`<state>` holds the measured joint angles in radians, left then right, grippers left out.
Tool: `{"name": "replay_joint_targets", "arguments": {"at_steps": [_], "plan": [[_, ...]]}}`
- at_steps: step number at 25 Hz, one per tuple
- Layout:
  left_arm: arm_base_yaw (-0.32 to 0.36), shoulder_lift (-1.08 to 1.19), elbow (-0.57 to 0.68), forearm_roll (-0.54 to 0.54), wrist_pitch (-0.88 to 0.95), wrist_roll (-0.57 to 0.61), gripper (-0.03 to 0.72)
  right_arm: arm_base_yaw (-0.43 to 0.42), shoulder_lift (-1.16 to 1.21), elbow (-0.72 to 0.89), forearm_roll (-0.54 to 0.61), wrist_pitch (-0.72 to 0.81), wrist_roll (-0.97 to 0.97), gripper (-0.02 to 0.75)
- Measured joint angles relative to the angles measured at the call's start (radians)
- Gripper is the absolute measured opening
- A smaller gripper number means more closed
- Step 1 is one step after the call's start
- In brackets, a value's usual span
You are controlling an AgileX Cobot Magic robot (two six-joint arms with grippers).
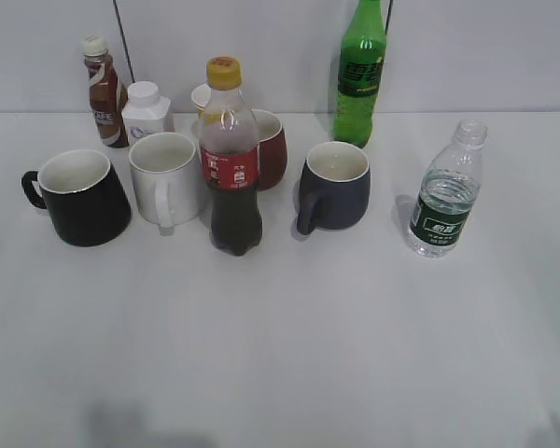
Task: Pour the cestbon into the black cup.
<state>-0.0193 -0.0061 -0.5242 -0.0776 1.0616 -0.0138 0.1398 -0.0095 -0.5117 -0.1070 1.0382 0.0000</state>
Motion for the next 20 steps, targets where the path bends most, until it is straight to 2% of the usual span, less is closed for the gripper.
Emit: {"name": "replay_joint_targets", "arguments": {"at_steps": [20], "plan": [[0.000,0.000,0.000,0.000,0.000,0.000,0.230,0.000,0.000,0.000,0.000,0.000,0.000,0.589]]}}
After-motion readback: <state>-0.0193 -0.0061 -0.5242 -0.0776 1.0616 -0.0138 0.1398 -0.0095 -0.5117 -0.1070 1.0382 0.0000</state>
